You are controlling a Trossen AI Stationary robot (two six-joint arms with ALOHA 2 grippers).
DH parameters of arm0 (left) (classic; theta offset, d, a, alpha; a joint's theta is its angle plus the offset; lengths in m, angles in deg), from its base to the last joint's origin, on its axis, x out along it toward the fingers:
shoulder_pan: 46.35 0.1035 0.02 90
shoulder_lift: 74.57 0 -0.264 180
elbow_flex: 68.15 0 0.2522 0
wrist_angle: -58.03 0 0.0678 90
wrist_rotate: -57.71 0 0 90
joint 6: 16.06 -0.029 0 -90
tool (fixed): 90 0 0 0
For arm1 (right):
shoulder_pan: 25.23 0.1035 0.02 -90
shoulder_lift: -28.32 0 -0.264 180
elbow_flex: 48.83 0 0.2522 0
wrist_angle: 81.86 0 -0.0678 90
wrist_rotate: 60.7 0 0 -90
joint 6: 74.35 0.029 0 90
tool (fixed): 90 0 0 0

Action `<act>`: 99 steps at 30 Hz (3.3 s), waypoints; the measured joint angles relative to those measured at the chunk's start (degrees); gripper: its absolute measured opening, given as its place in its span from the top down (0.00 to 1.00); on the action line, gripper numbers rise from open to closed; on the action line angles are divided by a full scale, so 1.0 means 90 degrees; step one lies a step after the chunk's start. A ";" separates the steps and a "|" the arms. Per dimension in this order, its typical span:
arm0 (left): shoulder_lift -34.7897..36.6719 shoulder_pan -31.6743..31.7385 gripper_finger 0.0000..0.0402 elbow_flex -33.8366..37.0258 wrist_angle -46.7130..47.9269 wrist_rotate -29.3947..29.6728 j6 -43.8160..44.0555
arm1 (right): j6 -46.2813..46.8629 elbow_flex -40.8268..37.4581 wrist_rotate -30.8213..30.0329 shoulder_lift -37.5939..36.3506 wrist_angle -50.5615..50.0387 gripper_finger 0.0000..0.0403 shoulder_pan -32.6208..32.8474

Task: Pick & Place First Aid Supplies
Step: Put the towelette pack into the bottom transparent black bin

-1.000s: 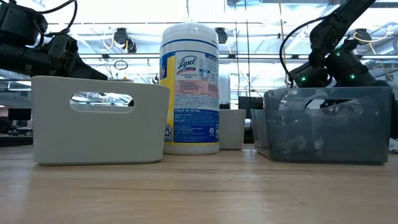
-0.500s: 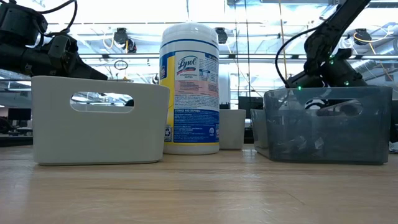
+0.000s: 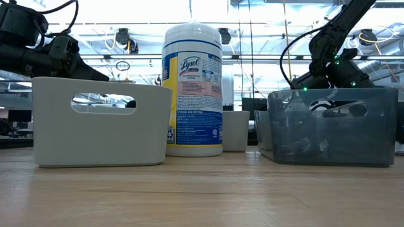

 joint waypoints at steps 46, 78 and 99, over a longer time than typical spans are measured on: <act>0.0000 0.0000 0.68 0.0001 0.0001 0.0001 0.0001 | 0.0979 0.4935 0.0202 0.0853 -0.1739 1.00 0.2936; 0.0000 0.0000 0.68 0.0001 0.0000 0.0000 0.0001 | 0.1223 0.4939 0.0124 0.2030 -0.0275 0.69 0.3762; 0.0000 0.0000 0.68 0.0000 0.0000 0.0000 0.0000 | 0.2234 0.4617 -0.0044 0.1207 -0.0358 0.66 0.2518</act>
